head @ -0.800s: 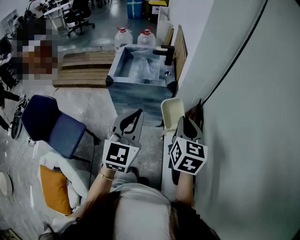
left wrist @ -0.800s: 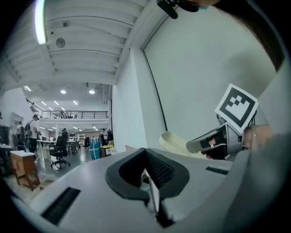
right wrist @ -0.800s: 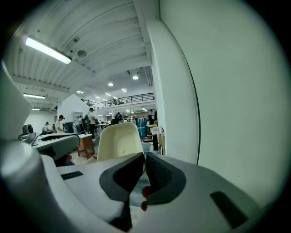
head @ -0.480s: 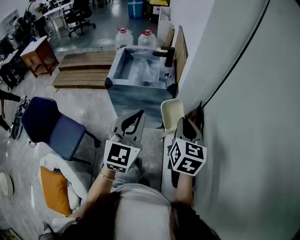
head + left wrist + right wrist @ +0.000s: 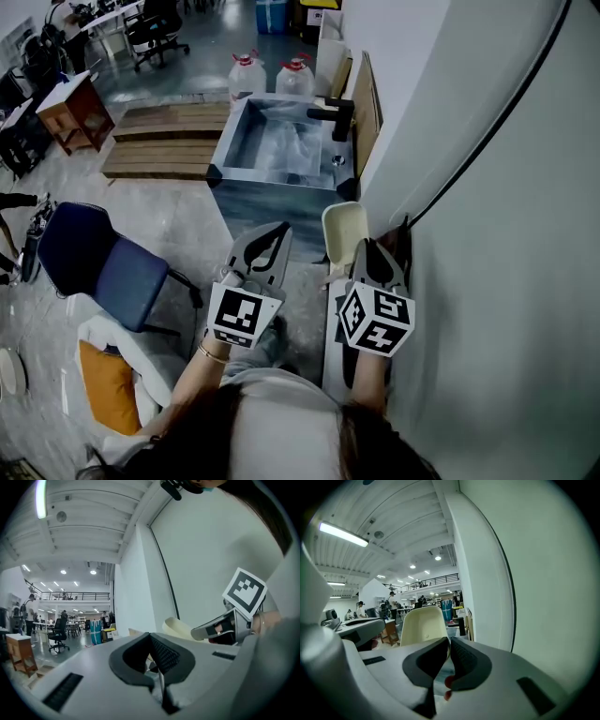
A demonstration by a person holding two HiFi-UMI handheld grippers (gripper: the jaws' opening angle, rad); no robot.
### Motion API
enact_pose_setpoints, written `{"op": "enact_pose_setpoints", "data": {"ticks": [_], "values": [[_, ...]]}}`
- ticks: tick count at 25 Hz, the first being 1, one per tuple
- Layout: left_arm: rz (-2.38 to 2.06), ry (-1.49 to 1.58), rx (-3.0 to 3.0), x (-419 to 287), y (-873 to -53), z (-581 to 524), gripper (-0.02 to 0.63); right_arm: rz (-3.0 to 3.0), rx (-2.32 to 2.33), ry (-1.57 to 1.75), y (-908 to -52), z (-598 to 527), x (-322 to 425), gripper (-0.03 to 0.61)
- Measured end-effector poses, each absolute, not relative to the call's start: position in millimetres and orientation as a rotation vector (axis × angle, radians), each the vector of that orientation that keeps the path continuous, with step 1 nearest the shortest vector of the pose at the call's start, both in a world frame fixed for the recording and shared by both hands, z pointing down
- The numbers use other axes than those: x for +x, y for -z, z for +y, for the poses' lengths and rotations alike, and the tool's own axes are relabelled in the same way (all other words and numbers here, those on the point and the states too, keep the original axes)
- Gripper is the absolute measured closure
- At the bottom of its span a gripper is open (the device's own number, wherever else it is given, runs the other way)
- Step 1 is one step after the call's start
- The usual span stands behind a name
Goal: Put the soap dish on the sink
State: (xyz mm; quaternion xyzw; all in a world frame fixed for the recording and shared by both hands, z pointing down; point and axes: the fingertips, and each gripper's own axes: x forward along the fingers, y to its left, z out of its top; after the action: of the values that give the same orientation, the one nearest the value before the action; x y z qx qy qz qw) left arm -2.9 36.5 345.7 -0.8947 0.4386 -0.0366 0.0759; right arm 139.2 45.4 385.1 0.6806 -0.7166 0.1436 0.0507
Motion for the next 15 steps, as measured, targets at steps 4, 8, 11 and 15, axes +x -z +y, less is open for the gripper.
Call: {"op": "enact_pose_setpoints", "data": {"ticks": [4,8,11,15], "values": [[1.311,0.106,-2.695,-6.9,-347.2,14.0,0.611,-2.179,2.070,-0.440,-385.9,22.6,134.9,0.537],[1.289,0.105,-2.708,-9.1,-346.6,-5.7,0.611,-2.183,2.068,-0.425,-382.4,1.6,128.2,0.537],[1.264,0.097,-2.724,-8.4,-347.7,-21.2,0.611,-2.186,2.071,-0.424,-383.0,-14.8,125.2,0.537],[1.230,0.084,-2.745,-10.0,-347.4,-41.4,0.611,-2.153,2.073,-0.411,-383.7,-35.7,120.5,0.537]]}}
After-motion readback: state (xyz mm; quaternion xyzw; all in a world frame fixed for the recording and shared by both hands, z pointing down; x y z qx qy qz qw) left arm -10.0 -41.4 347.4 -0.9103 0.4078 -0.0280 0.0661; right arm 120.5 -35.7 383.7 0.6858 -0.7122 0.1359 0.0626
